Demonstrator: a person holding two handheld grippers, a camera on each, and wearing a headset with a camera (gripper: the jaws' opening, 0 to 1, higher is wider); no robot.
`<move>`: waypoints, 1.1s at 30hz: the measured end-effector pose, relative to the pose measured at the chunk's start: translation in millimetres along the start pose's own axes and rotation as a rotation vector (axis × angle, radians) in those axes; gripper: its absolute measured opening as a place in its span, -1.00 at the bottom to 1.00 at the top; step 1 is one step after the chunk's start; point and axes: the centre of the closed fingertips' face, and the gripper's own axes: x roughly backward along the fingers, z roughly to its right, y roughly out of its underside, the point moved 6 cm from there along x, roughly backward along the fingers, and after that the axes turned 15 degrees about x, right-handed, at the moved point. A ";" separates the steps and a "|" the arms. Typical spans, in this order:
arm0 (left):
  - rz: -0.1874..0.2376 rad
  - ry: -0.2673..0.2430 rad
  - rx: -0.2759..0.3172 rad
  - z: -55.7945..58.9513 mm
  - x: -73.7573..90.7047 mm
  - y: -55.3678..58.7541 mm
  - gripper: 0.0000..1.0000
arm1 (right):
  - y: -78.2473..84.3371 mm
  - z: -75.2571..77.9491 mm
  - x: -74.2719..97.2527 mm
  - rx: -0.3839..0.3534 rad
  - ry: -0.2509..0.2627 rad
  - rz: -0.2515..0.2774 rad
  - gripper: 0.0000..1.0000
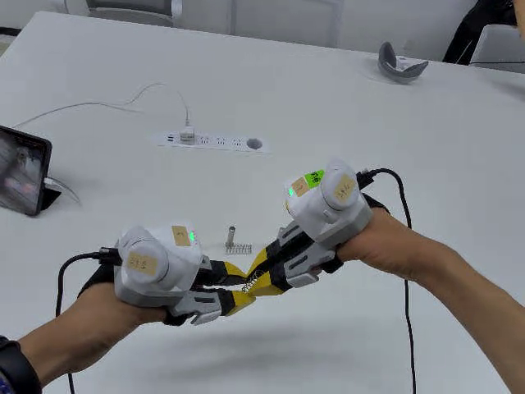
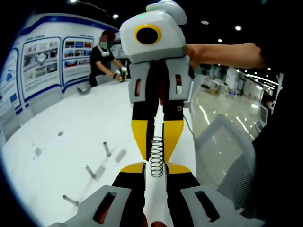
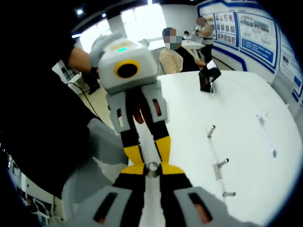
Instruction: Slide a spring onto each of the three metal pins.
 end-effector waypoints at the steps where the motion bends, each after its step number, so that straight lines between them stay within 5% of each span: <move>1: 0.004 -0.013 0.009 -0.3 1.5 3.0 -0.66 | -0.2 0.5 -1.1 0.001 -0.001 0.004 -0.76; 16: 0.066 -0.185 0.166 -30.0 38.5 31.8 -0.46 | -3.1 13.4 -19.1 0.003 -0.030 -0.002 -0.76; 33: 0.119 -0.339 0.268 -64.0 77.8 49.9 -0.23 | 0.7 47.7 -41.2 -0.035 0.022 -0.043 -0.76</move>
